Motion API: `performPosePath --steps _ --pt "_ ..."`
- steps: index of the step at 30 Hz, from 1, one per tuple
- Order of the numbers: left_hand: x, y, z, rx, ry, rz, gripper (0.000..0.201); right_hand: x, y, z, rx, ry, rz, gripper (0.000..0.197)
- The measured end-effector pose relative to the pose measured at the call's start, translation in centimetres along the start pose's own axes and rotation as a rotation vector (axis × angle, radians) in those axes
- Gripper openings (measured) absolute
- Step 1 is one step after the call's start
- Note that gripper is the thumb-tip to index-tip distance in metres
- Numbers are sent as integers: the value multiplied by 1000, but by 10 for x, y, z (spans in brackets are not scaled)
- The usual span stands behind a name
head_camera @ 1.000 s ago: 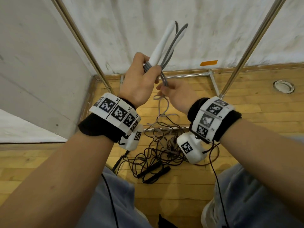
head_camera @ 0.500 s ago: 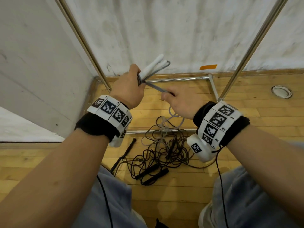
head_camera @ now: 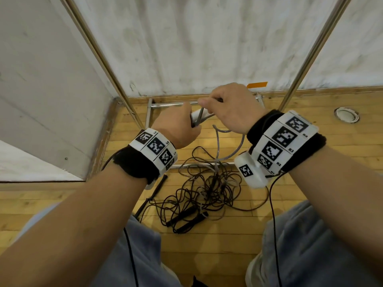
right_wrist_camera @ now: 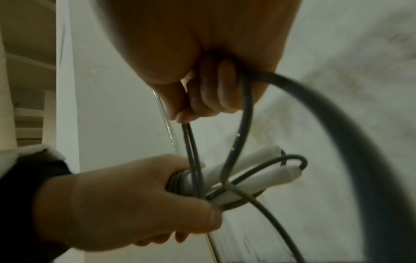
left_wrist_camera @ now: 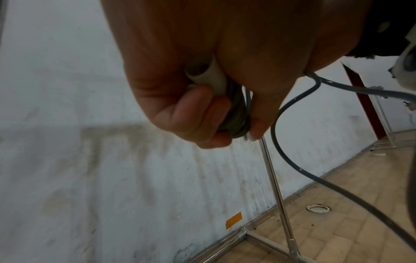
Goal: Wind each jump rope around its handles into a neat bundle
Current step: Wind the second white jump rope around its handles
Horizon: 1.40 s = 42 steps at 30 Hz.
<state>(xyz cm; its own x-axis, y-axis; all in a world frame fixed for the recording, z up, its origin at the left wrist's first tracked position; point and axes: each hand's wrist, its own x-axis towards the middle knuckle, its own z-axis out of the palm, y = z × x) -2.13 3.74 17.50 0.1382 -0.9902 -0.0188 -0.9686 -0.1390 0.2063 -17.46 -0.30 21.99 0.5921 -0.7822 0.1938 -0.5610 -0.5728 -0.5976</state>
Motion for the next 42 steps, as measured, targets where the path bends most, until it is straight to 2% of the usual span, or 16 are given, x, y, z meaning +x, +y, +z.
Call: performPosePath --steps 3,8,11,16,20,22,24,26,28,30,36,42 --pt "-1 5 0 16 -24 30 19 4 7 -6 -70 58 33 47" --pt "-10 11 -4 9 -19 123 21 12 23 -10 -139 98 151 46" --pt "-13 7 -13 -69 6 165 19 14 33 -15 -84 40 183 49" --pt "-24 1 -32 -179 18 298 13 12 32 -20 61 -69 135 59" --pt "-37 5 -44 -310 20 354 16 9 32 -26 227 -252 229 55" --pt "-42 9 -49 -415 28 352 15 6 33 -25 265 -295 283 49" --pt "-45 11 -53 -539 61 337 17 4 31 -18 286 -267 299 26" --pt "-45 12 -55 -646 121 298 19 3 21 -8 360 -242 307 32" --pt "-42 14 -55 -775 178 244 21 -1 8 8 620 -234 277 42" --pt "-38 16 -54 -905 201 192 22 -4 -3 19 717 -198 251 41" --pt "-28 15 -55 -1020 231 116 23 -8 -7 30 446 78 103 28" --pt "-22 12 -61 -1027 290 93 18 -5 -6 23 159 45 28 7"
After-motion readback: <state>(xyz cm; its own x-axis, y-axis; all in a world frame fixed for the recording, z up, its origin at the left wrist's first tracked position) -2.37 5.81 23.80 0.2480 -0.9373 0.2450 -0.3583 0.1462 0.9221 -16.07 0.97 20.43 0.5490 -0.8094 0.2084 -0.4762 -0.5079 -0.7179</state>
